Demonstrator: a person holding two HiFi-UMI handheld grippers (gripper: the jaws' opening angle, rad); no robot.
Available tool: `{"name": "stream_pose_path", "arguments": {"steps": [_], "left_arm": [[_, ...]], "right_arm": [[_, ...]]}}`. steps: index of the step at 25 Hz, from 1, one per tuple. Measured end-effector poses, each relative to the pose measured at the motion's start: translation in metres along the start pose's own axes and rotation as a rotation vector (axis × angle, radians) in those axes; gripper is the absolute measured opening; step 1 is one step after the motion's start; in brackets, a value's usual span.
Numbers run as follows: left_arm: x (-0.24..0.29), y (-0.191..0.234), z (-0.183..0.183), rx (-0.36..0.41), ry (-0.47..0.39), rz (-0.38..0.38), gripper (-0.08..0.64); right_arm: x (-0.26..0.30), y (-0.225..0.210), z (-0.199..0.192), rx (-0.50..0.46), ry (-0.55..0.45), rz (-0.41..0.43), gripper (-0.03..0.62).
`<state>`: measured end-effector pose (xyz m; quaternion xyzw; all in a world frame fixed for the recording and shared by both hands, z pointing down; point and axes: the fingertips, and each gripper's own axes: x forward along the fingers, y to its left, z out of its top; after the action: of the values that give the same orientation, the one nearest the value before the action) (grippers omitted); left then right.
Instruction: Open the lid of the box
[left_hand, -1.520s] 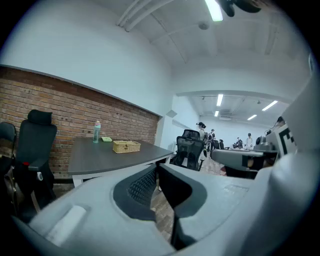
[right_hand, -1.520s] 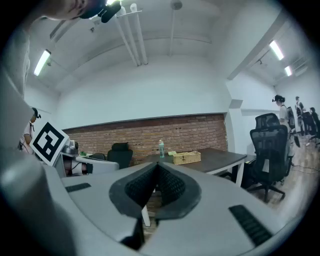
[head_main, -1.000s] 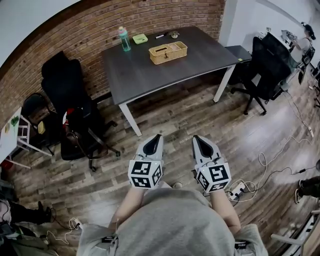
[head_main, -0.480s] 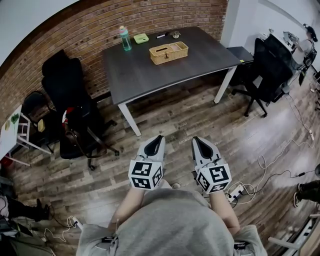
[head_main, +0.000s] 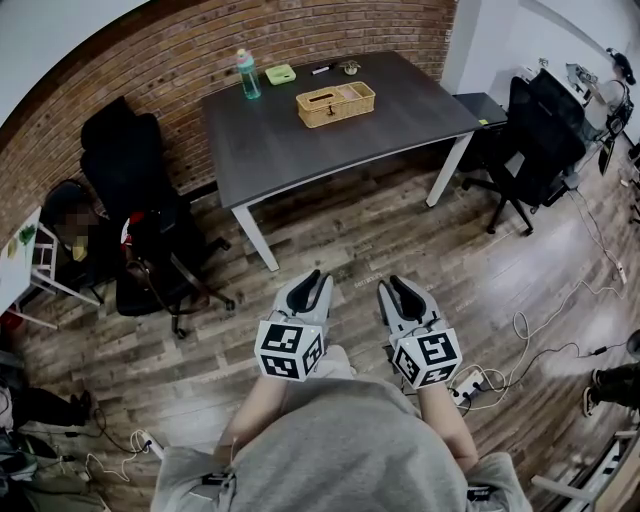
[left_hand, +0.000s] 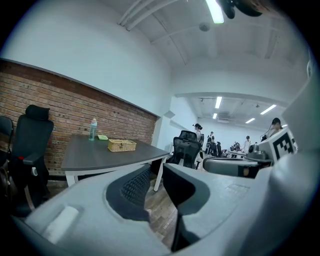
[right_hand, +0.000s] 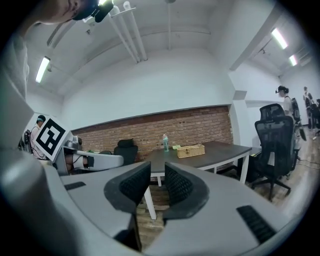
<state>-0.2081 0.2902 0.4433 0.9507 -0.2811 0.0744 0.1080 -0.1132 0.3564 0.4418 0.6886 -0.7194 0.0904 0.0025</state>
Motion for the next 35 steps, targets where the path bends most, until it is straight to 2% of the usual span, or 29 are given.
{"name": "stream_pose_path", "arguments": {"steps": [12,25,35], "left_arm": [[0.024,0.003,0.003,0.013,0.004,0.005,0.169],[0.086,0.054,0.005,-0.071,-0.006,0.05,0.173],[0.165,0.091,0.031,-0.065,0.006,0.031,0.173]], "right_arm": [[0.015,-0.028,-0.004,0.046,0.013,-0.007,0.187],[0.085,-0.072,0.0,0.063,0.025,0.005,0.191],[0.167,-0.114,0.027,0.042,0.03,0.027,0.19]]}}
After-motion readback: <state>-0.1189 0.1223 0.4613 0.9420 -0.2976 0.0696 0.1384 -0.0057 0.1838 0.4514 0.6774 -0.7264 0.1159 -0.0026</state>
